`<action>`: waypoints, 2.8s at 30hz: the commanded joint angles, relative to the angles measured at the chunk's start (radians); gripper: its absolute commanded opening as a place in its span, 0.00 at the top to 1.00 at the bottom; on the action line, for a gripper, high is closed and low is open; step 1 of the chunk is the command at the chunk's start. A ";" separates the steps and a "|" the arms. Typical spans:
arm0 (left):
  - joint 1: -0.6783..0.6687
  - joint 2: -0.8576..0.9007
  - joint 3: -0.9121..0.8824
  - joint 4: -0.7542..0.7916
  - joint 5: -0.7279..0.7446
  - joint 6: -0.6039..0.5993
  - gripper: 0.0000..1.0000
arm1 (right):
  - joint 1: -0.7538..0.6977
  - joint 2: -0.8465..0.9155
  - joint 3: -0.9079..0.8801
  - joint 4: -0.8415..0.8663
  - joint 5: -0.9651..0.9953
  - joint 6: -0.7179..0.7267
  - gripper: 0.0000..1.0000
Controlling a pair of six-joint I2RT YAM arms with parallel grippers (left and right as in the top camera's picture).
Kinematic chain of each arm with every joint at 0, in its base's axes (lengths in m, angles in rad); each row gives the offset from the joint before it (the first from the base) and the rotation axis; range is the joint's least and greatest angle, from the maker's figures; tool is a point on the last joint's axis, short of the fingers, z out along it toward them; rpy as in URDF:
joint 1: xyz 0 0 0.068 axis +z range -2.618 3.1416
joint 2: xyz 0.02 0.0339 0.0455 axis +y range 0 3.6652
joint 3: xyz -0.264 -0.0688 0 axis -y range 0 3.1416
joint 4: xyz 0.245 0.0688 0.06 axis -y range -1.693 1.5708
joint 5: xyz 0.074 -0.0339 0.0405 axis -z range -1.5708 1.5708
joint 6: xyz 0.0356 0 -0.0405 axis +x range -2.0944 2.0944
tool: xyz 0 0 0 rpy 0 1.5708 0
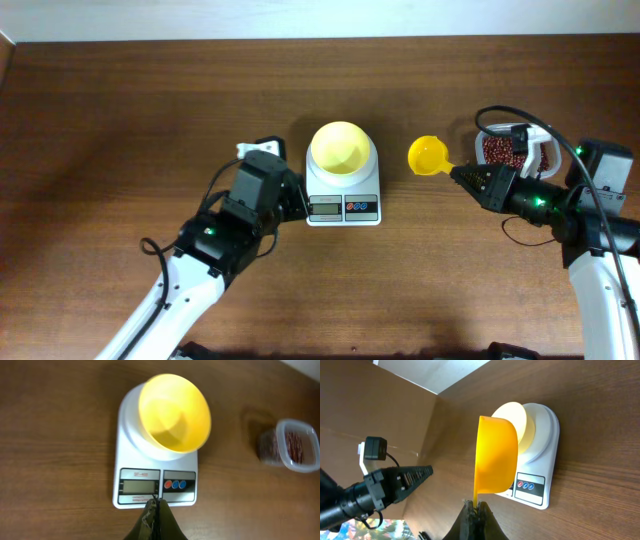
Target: Scoop item into bowl and weigh 50g on scale
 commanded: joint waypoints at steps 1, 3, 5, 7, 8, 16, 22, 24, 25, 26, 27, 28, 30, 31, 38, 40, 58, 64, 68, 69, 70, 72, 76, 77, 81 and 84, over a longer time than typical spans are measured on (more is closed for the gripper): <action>-0.106 -0.005 0.009 0.024 -0.002 0.307 1.00 | -0.006 -0.011 0.021 0.003 0.030 -0.018 0.96; -0.145 0.035 0.009 0.049 -0.001 0.326 1.00 | -0.006 -0.011 0.021 0.003 0.056 -0.018 0.96; -0.181 0.101 0.009 0.071 -0.001 0.329 1.00 | -0.006 -0.011 0.021 0.003 0.062 -0.018 0.96; -0.208 0.169 0.009 0.080 -0.001 0.432 1.00 | -0.006 -0.011 0.021 0.011 0.092 -0.017 0.96; -0.215 0.212 0.009 0.081 0.000 0.508 1.00 | -0.006 -0.010 0.021 0.023 0.092 -0.017 0.96; -0.214 0.361 0.039 0.111 -0.008 0.805 1.00 | -0.006 -0.010 0.021 0.082 0.107 -0.014 0.96; -0.215 0.528 0.166 0.106 -0.004 0.810 1.00 | -0.006 -0.010 0.021 0.082 0.108 -0.014 0.96; -0.215 0.543 0.166 0.113 -0.004 0.808 1.00 | -0.006 -0.010 0.021 0.082 0.108 -0.014 0.96; -0.215 0.549 0.166 0.115 -0.004 0.808 1.00 | -0.006 -0.010 0.021 0.082 0.108 -0.014 0.96; -0.215 0.560 0.166 0.126 -0.005 0.808 1.00 | -0.005 -0.010 0.021 0.082 0.108 -0.014 0.96; -0.215 0.568 0.166 0.141 -0.004 0.808 1.00 | -0.005 -0.010 0.021 0.082 0.108 -0.014 0.96; -0.215 0.571 0.166 0.148 -0.005 0.808 1.00 | -0.005 -0.010 0.021 0.082 0.108 -0.014 0.96; -0.215 0.573 0.166 0.158 -0.005 0.808 1.00 | -0.005 -0.010 0.021 0.082 0.108 -0.014 0.96; -0.215 0.583 0.166 0.164 -0.005 0.808 1.00 | -0.005 -0.010 0.021 0.082 0.108 -0.014 0.96; -0.214 0.642 0.166 0.190 -0.024 0.808 1.00 | -0.005 -0.010 0.021 0.083 0.134 -0.014 0.96; -0.214 0.644 0.164 0.199 -0.024 0.808 1.00 | -0.005 -0.010 0.021 0.090 0.133 -0.014 0.96; -0.214 0.683 0.164 0.209 -0.051 0.808 1.00 | -0.005 -0.010 0.021 0.090 0.134 -0.014 0.96; -0.214 0.683 0.163 0.201 -0.063 0.808 1.00 | -0.005 -0.010 0.021 0.090 0.134 -0.014 0.96; -0.214 0.683 0.163 0.194 -0.070 0.808 1.00 | -0.005 -0.010 0.021 0.090 0.134 -0.014 0.96; -0.214 0.683 0.163 0.190 -0.070 0.808 1.00 | -0.005 -0.010 0.021 0.090 0.134 -0.014 0.96; -0.214 0.683 0.163 0.191 -0.070 0.808 1.00 | -0.005 -0.010 0.021 0.090 0.134 -0.014 0.96; -0.214 0.683 0.163 0.190 -0.070 0.808 1.00 | -0.005 -0.010 0.021 0.090 0.134 -0.014 0.96; -0.214 0.705 0.161 0.182 -0.069 0.808 1.00 | -0.005 -0.010 0.021 0.090 0.133 -0.014 0.96; -0.214 0.718 0.161 0.183 -0.069 0.808 1.00 | -0.005 -0.010 0.021 0.090 0.134 -0.014 0.96; -0.214 0.718 0.161 0.183 -0.069 0.808 1.00 | -0.005 -0.010 0.021 0.090 0.133 -0.014 0.96; -0.214 0.674 0.180 0.112 -0.069 0.808 1.00 | -0.005 -0.010 0.021 0.090 0.133 -0.014 0.96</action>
